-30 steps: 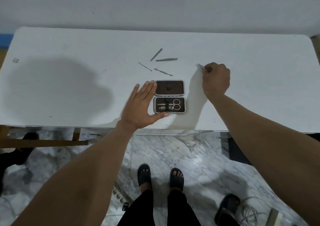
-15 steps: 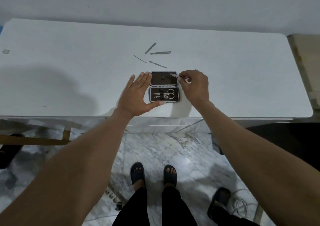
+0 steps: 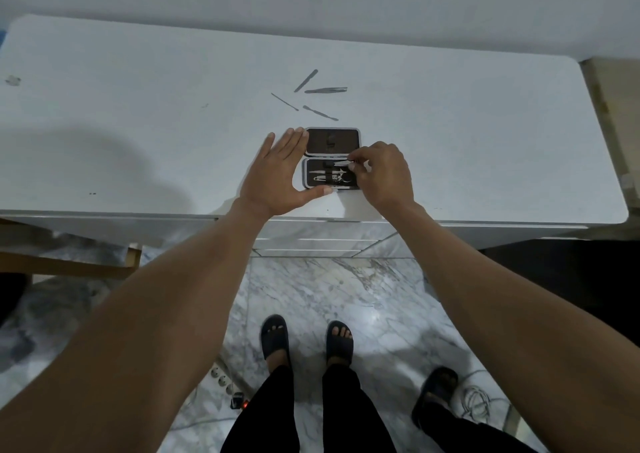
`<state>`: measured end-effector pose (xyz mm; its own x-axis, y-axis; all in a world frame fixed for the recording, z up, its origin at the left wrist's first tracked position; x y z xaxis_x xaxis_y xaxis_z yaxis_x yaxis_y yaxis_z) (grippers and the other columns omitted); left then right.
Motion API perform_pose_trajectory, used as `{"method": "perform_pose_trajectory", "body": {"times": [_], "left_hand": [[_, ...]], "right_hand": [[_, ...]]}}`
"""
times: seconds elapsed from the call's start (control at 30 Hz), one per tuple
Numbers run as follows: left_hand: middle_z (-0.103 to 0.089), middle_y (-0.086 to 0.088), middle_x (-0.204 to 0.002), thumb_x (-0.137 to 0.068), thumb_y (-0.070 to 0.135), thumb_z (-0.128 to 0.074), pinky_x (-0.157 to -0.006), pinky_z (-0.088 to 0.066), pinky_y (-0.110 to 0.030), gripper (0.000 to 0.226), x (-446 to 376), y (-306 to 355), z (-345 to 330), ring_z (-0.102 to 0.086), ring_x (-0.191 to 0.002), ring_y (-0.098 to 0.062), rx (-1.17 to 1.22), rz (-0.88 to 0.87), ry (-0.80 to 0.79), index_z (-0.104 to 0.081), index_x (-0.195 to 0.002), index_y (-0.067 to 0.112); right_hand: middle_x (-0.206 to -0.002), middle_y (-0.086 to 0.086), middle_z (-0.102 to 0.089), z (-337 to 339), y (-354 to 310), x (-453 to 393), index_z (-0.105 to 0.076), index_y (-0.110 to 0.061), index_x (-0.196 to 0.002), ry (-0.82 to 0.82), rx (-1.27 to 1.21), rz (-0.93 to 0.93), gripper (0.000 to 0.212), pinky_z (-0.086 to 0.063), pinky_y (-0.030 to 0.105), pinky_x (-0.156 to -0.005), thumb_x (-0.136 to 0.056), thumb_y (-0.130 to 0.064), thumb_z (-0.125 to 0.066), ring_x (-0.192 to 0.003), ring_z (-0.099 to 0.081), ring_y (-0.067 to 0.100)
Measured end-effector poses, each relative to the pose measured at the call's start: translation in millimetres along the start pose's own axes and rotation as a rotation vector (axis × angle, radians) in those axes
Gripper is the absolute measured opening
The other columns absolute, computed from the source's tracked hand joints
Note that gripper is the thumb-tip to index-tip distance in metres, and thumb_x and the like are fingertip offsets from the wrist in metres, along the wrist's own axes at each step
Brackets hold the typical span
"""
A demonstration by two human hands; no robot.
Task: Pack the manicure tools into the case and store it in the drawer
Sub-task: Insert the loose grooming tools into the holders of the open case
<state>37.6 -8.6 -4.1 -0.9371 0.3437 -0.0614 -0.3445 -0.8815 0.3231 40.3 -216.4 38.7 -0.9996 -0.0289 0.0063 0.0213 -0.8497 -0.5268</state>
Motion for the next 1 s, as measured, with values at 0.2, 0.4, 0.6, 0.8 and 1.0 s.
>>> {"method": "perform_pose_trajectory", "body": {"times": [0.2, 0.4, 0.6, 0.8, 1.0], "left_hand": [[-0.023, -0.009, -0.171, -0.084, 0.087, -0.043, -0.132, -0.006, -0.044, 0.115, 0.1, -1.1, -0.5, -0.016, -0.160, -0.021, -0.001, 0.003, 0.001, -0.021, -0.163, 0.007], [-0.023, -0.008, -0.171, -0.084, 0.086, -0.041, -0.132, -0.007, -0.046, 0.114, 0.7, -1.6, -1.3, -0.017, -0.160, -0.020, 0.007, -0.007, 0.009, -0.021, -0.163, 0.007], [-0.025, -0.008, -0.171, -0.084, 0.086, -0.042, -0.131, -0.011, -0.048, 0.113, 0.4, -2.8, -2.3, -0.018, -0.159, -0.020, 0.008, -0.011, 0.024, -0.022, -0.163, 0.007], [-0.024, -0.008, -0.171, -0.084, 0.086, -0.040, -0.131, -0.011, -0.049, 0.113, -2.9, -2.3, 0.9, -0.017, -0.160, -0.020, 0.026, -0.012, 0.021, -0.022, -0.163, 0.007], [-0.027, -0.009, -0.170, -0.084, 0.088, -0.042, -0.131, -0.012, -0.049, 0.115, 2.5, 0.7, -3.2, -0.019, -0.159, -0.021, 0.034, -0.011, 0.033, -0.025, -0.162, 0.006]], "right_hand": [[-0.100, 0.004, -0.068, -8.3, -12.8, 0.9, -0.075, -0.021, -0.104, -0.010, -0.002, 0.044, 0.017, -0.046, 0.033, -0.073, -0.091, -0.020, -0.063, -0.103, -0.057, 0.025], [-0.098, 0.002, -0.068, -15.5, -20.7, -1.9, -0.076, -0.022, -0.098, -0.007, -0.006, 0.039, 0.014, -0.050, 0.036, -0.072, -0.088, -0.020, -0.065, -0.102, -0.057, 0.024], [-0.098, 0.001, -0.070, -16.5, -20.6, -2.3, -0.075, -0.021, -0.100, -0.003, 0.003, 0.044, 0.015, -0.048, 0.033, -0.071, -0.088, -0.020, -0.066, -0.102, -0.057, 0.023], [-0.099, 0.002, -0.071, -5.7, -23.3, -7.3, -0.076, -0.021, -0.099, -0.013, -0.012, 0.046, 0.015, -0.054, 0.037, -0.073, -0.086, -0.023, -0.067, -0.099, -0.060, 0.024], [-0.101, 0.002, -0.069, 7.3, -22.3, -23.5, -0.075, -0.021, -0.102, 0.018, -0.007, 0.005, 0.018, -0.045, 0.030, -0.074, -0.088, -0.026, -0.066, -0.102, -0.057, 0.022]]}}
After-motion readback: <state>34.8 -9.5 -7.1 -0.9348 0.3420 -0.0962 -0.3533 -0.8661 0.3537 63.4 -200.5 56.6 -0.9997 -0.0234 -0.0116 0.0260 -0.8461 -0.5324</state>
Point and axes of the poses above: each hand's wrist, its own x-axis away from the middle knuckle, its own z-axis out of the back of the hand, y = z × x, the point moved 3 cm from there along -x, towards the middle knuckle
